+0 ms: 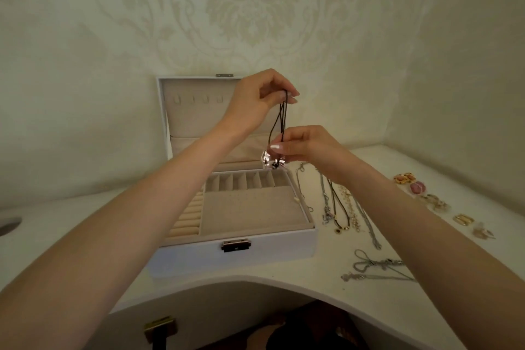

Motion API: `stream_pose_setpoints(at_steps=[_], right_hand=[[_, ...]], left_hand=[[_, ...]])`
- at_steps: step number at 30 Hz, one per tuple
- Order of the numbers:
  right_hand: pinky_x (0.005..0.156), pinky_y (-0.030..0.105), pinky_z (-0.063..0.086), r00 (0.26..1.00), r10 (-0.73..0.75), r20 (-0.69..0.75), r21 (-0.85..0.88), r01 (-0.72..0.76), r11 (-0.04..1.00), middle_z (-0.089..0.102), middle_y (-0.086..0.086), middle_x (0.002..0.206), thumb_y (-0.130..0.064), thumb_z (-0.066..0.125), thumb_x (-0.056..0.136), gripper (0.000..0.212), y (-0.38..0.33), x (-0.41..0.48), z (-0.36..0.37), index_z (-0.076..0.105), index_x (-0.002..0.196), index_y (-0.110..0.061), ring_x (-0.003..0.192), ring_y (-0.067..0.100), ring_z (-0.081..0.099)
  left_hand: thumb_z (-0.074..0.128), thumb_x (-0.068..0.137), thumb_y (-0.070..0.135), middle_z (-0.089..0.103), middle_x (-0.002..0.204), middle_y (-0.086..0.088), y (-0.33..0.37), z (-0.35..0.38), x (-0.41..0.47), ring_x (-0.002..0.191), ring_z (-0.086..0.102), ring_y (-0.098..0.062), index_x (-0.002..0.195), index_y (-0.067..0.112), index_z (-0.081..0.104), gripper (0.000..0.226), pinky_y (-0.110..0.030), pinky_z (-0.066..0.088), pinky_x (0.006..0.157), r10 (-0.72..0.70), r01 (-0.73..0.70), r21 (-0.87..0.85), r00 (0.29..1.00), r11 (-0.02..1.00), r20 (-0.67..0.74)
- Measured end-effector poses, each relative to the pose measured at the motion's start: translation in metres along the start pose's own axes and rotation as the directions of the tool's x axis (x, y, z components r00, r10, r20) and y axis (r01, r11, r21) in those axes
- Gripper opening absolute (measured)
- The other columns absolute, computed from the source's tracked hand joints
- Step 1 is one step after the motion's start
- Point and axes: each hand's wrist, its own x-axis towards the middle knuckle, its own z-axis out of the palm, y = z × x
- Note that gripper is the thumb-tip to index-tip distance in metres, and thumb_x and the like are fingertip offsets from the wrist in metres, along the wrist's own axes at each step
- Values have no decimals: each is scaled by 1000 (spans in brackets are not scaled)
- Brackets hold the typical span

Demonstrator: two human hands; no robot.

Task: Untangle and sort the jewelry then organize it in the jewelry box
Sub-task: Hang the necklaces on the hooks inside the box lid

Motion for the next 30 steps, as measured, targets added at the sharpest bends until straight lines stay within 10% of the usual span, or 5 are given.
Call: stream_pose_setpoints(at_steps=[10, 21, 30], right_hand=[[93, 31, 52, 998, -43, 36, 27, 42, 999, 74, 10, 95, -19, 62, 89, 16, -10, 8, 25, 72, 94, -7, 97, 16, 69], [60, 22, 52, 981, -180, 72, 176, 165, 971, 69, 7, 69, -16, 57, 91, 16, -36, 18, 44, 70, 91, -6, 62, 15, 63], [46, 20, 48, 990, -95, -101, 230, 116, 966, 67, 6, 66, -21, 57, 93, 18, -31, 20, 38, 68, 95, -7, 51, 14, 61]], left_hand=[[58, 86, -6, 69, 90, -16, -4, -38, -28, 84, 67, -20, 90, 6, 64, 15, -26, 54, 84, -82, 77, 79, 995, 994, 59], [68, 80, 2, 65, 84, 5, -3, -67, -39, 84, 64, -22, 88, 23, 63, 23, -37, 52, 83, -137, 105, 335, 988, 936, 73], [75, 76, 9, 62, 116, -4, -14, -73, -58, 84, 55, -15, 114, 9, 56, 43, -23, 44, 76, -519, 224, 759, 838, 612, 171]])
